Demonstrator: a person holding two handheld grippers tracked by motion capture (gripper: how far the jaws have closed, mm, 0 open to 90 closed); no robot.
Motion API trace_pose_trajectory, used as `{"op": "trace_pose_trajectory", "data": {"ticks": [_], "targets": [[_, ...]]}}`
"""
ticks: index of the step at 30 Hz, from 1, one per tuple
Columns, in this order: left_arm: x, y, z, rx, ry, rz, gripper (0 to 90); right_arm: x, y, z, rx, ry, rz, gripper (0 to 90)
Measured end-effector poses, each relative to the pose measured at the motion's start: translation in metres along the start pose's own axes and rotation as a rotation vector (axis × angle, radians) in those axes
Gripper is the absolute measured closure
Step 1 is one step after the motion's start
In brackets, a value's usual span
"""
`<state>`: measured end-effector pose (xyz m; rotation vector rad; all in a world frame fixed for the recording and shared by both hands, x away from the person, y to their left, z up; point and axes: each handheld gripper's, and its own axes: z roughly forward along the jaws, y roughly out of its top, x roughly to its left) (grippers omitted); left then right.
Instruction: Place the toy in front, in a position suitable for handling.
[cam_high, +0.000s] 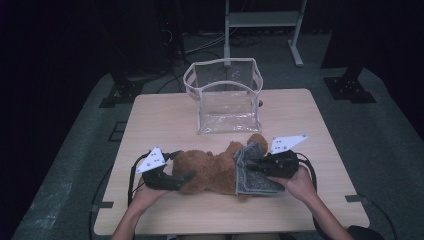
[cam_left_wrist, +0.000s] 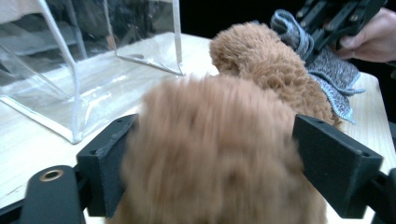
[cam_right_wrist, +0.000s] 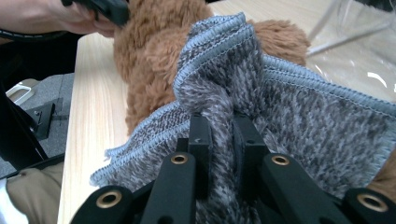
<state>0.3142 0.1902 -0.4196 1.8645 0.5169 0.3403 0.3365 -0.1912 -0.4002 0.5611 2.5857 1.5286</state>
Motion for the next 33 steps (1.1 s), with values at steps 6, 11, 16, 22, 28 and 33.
{"op": "trace_pose_trajectory", "data": {"ticks": [6, 11, 16, 22, 28, 33], "targets": [[-0.003, -0.007, 0.007, 0.021, 0.021, 0.017, 30.3, -0.002, 0.004, 0.006, 0.0, 0.006, -0.008, 79.7], [-0.003, -0.005, 0.008, 0.037, 0.037, 0.007, 33.5, -0.013, -0.012, -0.004, 0.046, -0.046, 0.03, 79.8], [-0.008, -0.003, 0.014, 0.046, 0.034, 0.02, 34.4, -0.008, -0.016, -0.015, 0.017, -0.029, 0.058, 79.8], [-0.021, 0.004, 0.034, 0.045, 0.012, 0.035, 34.4, 0.001, -0.004, -0.015, -0.028, 0.013, 0.036, 79.8], [-0.015, 0.004, 0.036, 0.035, 0.0, 0.003, 35.9, -0.016, -0.025, -0.021, -0.023, -0.024, 0.089, 79.9], [-0.014, 0.003, 0.035, 0.031, 0.001, -0.005, 36.0, -0.022, -0.041, -0.029, 0.016, -0.07, 0.13, 79.9]]}}
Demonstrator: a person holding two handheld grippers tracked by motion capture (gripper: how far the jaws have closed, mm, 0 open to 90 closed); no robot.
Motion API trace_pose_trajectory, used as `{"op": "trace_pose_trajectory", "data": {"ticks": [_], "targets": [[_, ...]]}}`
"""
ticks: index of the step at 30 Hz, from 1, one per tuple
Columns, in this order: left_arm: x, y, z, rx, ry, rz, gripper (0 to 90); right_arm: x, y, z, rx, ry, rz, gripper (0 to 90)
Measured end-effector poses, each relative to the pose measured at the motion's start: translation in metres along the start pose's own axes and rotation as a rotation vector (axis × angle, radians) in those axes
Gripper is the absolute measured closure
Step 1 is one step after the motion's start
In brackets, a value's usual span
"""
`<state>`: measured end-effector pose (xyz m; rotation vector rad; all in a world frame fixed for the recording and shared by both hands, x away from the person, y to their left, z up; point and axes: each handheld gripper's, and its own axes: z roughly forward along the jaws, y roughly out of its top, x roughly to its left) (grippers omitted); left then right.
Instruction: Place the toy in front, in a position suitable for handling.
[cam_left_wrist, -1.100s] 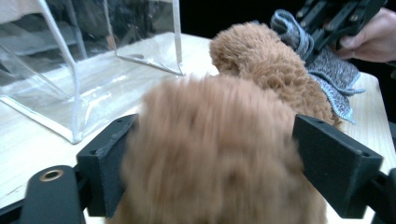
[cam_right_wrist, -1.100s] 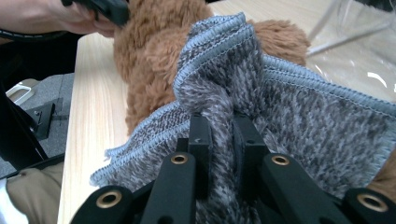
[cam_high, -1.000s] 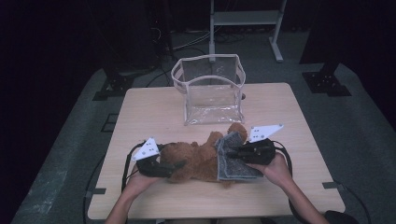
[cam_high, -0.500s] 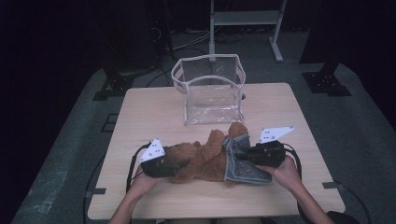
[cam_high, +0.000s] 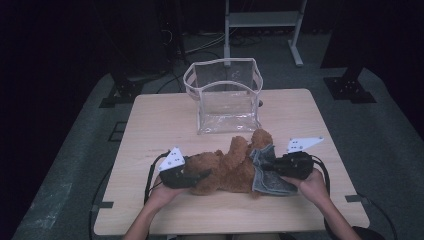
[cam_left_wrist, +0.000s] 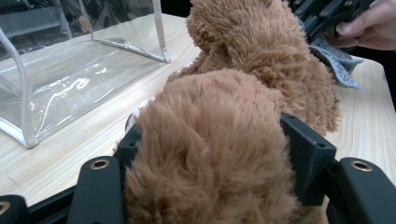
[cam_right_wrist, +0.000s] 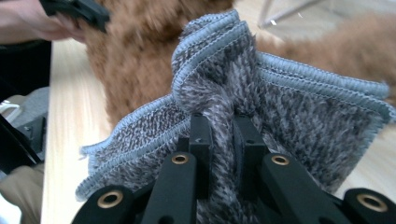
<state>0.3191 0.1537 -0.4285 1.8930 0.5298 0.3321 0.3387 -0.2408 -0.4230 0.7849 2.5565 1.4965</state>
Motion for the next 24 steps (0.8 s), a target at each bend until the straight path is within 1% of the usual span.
{"op": "trace_pose_trajectory", "data": {"ticks": [3, 6, 10, 11, 12, 13, 16, 18, 20, 21, 22, 23, 24], "targets": [[-0.001, 0.0, 0.0, -0.007, -0.003, -0.002, 35.8, 0.0, -0.004, -0.003, 0.017, -0.009, 0.005, 79.9], [-0.001, -0.001, 0.001, -0.01, -0.007, -0.008, 36.4, 0.003, 0.0, -0.007, 0.006, 0.005, 0.004, 79.9], [-0.004, 0.002, 0.007, -0.005, -0.016, -0.007, 37.3, 0.011, 0.012, -0.013, -0.043, 0.038, -0.019, 79.9], [-0.005, 0.003, 0.01, -0.001, -0.016, 0.0, 37.3, 0.012, 0.015, -0.014, -0.052, 0.04, -0.026, 79.9], [-0.005, 0.004, 0.011, 0.001, -0.014, 0.001, 37.3, 0.012, 0.017, -0.013, -0.049, 0.035, -0.037, 79.9], [-0.006, 0.004, 0.013, -0.001, -0.011, 0.003, 37.1, 0.012, 0.018, -0.012, -0.046, 0.033, -0.038, 79.9], [-0.004, 0.004, 0.013, -0.008, -0.008, -0.014, 36.9, 0.005, 0.01, -0.009, -0.039, 0.029, -0.012, 79.8], [-0.003, 0.003, 0.012, -0.007, -0.008, -0.02, 37.1, -0.001, 0.001, -0.009, -0.02, 0.01, 0.004, 79.8], [-0.003, 0.003, 0.012, -0.007, -0.006, -0.024, 37.1, -0.006, -0.007, -0.012, -0.002, -0.01, 0.033, 79.8], [-0.003, 0.003, 0.012, -0.006, -0.005, -0.025, 37.1, -0.007, -0.009, -0.013, 0.012, -0.024, 0.034, 79.8], [-0.003, 0.003, 0.012, -0.006, -0.004, -0.026, 37.1, -0.007, -0.01, -0.015, 0.015, -0.028, 0.039, 79.8], [-0.003, 0.003, 0.012, -0.007, -0.004, -0.025, 37.1, -0.006, -0.011, -0.017, 0.006, -0.02, 0.044, 79.8], [-0.003, 0.003, 0.012, -0.006, -0.004, -0.024, 37.1, -0.004, -0.01, -0.019, -0.001, -0.017, 0.038, 79.8]]}}
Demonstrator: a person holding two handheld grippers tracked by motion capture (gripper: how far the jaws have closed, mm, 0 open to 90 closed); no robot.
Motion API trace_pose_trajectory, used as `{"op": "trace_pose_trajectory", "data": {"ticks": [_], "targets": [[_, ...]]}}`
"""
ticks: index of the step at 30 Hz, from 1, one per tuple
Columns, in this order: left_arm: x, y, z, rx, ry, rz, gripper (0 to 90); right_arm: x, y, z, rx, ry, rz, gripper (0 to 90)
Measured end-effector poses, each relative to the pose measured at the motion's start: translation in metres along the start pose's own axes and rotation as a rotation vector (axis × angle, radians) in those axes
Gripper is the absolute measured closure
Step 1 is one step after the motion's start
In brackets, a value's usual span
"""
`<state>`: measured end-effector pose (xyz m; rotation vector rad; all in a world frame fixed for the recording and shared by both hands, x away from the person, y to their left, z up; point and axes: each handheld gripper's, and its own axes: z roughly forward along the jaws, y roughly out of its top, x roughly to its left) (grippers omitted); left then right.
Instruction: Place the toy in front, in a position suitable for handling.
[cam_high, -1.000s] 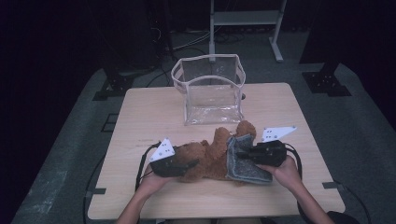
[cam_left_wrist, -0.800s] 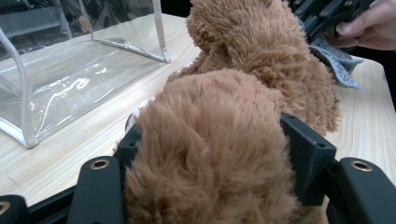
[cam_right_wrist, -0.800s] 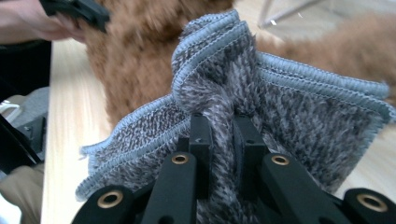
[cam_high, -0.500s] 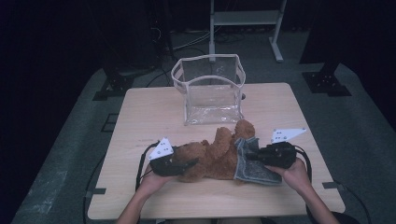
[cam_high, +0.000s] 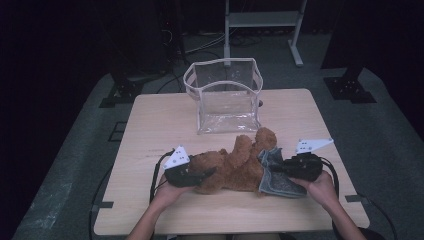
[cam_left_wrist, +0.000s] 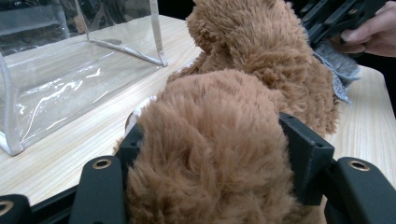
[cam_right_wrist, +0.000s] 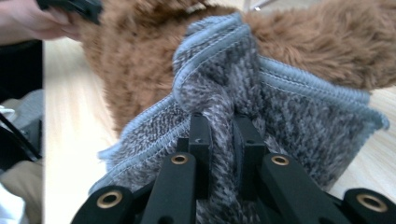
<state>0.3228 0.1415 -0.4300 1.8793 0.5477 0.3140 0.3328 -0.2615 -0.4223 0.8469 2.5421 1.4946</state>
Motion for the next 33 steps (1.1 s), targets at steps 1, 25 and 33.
{"op": "trace_pose_trajectory", "data": {"ticks": [1, 25, 33], "targets": [[0.0, 0.0, 0.0, -0.001, -0.001, -0.002, 37.1, 0.002, 0.002, -0.001, -0.002, 0.004, -0.008, 79.7], [-0.022, 0.008, -0.034, -0.072, 0.063, 0.198, 17.0, 0.005, 0.018, 0.016, -0.012, 0.01, -0.035, 79.7], [-0.02, -0.012, -0.026, 0.047, 0.09, 0.176, 10.2, 0.005, 0.019, 0.017, -0.019, 0.017, -0.048, 79.7]]}}
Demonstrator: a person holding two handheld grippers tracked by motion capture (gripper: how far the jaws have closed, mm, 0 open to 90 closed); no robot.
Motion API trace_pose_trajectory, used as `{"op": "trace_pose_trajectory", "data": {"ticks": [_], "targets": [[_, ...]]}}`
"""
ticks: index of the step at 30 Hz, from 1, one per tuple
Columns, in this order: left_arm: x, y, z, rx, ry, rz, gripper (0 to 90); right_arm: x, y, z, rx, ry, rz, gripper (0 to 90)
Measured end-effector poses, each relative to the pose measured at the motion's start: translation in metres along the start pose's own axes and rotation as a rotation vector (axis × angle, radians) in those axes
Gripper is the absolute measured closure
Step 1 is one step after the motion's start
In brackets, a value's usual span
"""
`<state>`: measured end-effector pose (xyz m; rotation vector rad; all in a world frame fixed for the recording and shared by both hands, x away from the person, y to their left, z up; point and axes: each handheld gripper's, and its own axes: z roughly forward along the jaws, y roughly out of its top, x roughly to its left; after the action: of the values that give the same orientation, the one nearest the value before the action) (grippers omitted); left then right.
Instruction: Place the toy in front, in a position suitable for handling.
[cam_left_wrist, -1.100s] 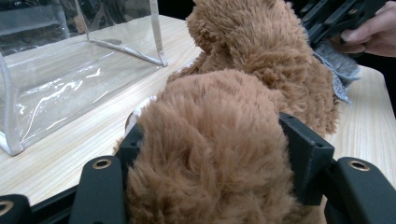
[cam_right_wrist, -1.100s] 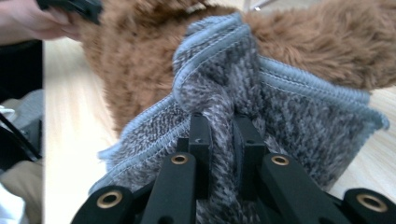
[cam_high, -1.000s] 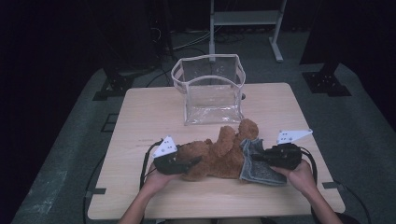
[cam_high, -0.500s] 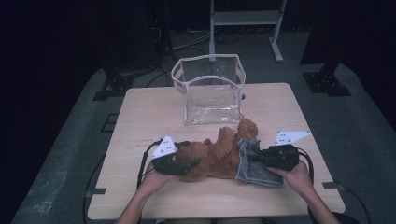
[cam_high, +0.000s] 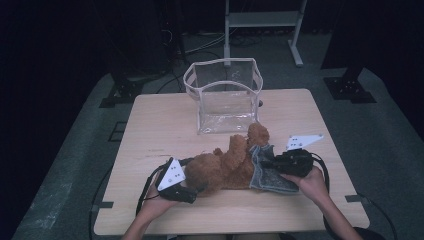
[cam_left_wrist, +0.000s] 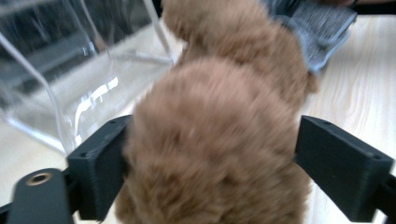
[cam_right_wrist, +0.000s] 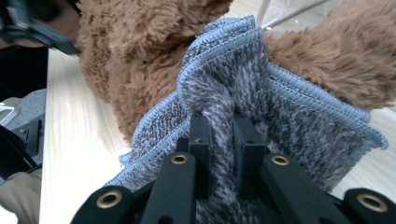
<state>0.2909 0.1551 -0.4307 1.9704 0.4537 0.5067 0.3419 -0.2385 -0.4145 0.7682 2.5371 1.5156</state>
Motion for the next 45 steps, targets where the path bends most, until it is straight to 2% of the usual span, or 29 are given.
{"op": "trace_pose_trajectory", "data": {"ticks": [4, 6, 7, 8, 10, 12, 15, 16, 19, 20, 22, 23, 25, 27, 28, 29, 30, 31, 34, 36, 38, 40, 42, 45], "targets": [[0.007, -0.006, 0.012, 0.003, -0.046, -0.071, 10.2, -0.01, -0.006, -0.009, -0.038, 0.0, 0.026, 79.7], [0.011, -0.005, 0.015, 0.002, -0.073, -0.085, 24.9, -0.014, -0.006, -0.008, -0.053, 0.007, 0.034, 79.6], [0.012, -0.004, 0.016, -0.003, -0.105, -0.08, 34.5, -0.014, -0.006, -0.006, -0.055, 0.011, 0.03, 79.6], [0.011, -0.003, 0.017, -0.006, -0.119, -0.07, 43.3, -0.014, -0.004, -0.004, -0.056, 0.019, 0.024, 79.5], [0.008, -0.001, 0.018, -0.013, -0.146, -0.055, 49.3, -0.011, -0.002, -0.004, -0.055, 0.018, 0.006, 79.4], [0.004, 0.0, 0.017, -0.022, -0.169, -0.054, 51.8, -0.005, -0.001, -0.011, -0.071, 0.034, -0.006, 79.5], [0.0, 0.001, 0.012, -0.03, -0.215, -0.065, 54.1, 0.014, 0.0, -0.022, -0.071, 0.063, -0.06, 79.5], [-0.002, 0.002, 0.008, -0.041, -0.252, -0.089, 54.4, 0.019, 0.001, -0.024, -0.067, 0.071, -0.074, 79.5], [-0.005, 0.003, -0.004, -0.079, -0.325, -0.143, 55.3, 0.041, 0.002, -0.033, -0.071, 0.105, -0.125, 79.5], [-0.006, 0.004, -0.008, -0.084, -0.339, -0.152, 55.2, 0.047, 0.003, -0.034, -0.066, 0.113, -0.147, 79.6], [-0.004, 0.004, -0.011, -0.076, -0.36, -0.163, 55.0, 0.052, 0.003, -0.031, -0.047, 0.118, -0.159, 79.6], [-0.002, 0.003, -0.01, -0.066, -0.353, -0.165, 54.7, 0.051, 0.004, -0.028, -0.037, 0.118, -0.159, 79.6], [0.004, 0.002, -0.008, -0.064, -0.327, -0.21, 48.9, 0.044, 0.006, -0.016, -0.026, 0.107, -0.142, 79.8], [0.011, 0.002, -0.006, -0.066, -0.271, -0.249, 41.1, 0.038, 0.009, -0.006, -0.015, 0.087, -0.128, 80.1], [0.013, 0.004, -0.005, -0.065, -0.241, -0.258, 33.3, 0.034, 0.012, 0.0, -0.005, 0.069, -0.13, 80.2], [0.014, 0.005, -0.006, -0.072, -0.219, -0.259, 27.2, 0.029, 0.014, 0.004, -0.002, 0.062, -0.119, 80.3], [0.015, 0.006, -0.006, -0.075, -0.204, -0.237, 26.9, 0.026, 0.016, 0.006, -0.002, 0.063, -0.109, 80.4], [0.016, 0.007, -0.005, -0.056, -0.188, -0.211, 29.0, 0.022, 0.018, 0.01, -0.001, 0.056, -0.108, 80.4], [0.017, 0.008, -0.002, -0.039, -0.17, -0.198, 35.5, 0.015, 0.023, 0.012, -0.003, 0.045, -0.11, 80.1], [0.016, 0.007, 0.001, -0.031, -0.161, -0.2, 37.3, 0.013, 0.022, 0.004, -0.02, 0.047, -0.104, 79.9], [0.016, 0.005, 0.002, -0.036, -0.162, -0.203, 37.6, 0.009, 0.016, -0.012, -0.044, 0.021, -0.085, 79.7], [0.015, 0.005, 0.001, -0.037, -0.161, -0.204, 37.3, 0.003, 0.004, -0.03, -0.025, -0.028, -0.076, 79.4], [0.014, 0.005, 0.001, -0.038, -0.159, -0.202, 37.0, -0.005, -0.015, -0.05, 0.005, -0.075, -0.035, 79.1], [0.013, 0.005, 0.001, -0.044, -0.153, -0.198, 36.3, -0.013, -0.039, -0.071, 0.047, -0.132, 0.01, 78.6]]}}
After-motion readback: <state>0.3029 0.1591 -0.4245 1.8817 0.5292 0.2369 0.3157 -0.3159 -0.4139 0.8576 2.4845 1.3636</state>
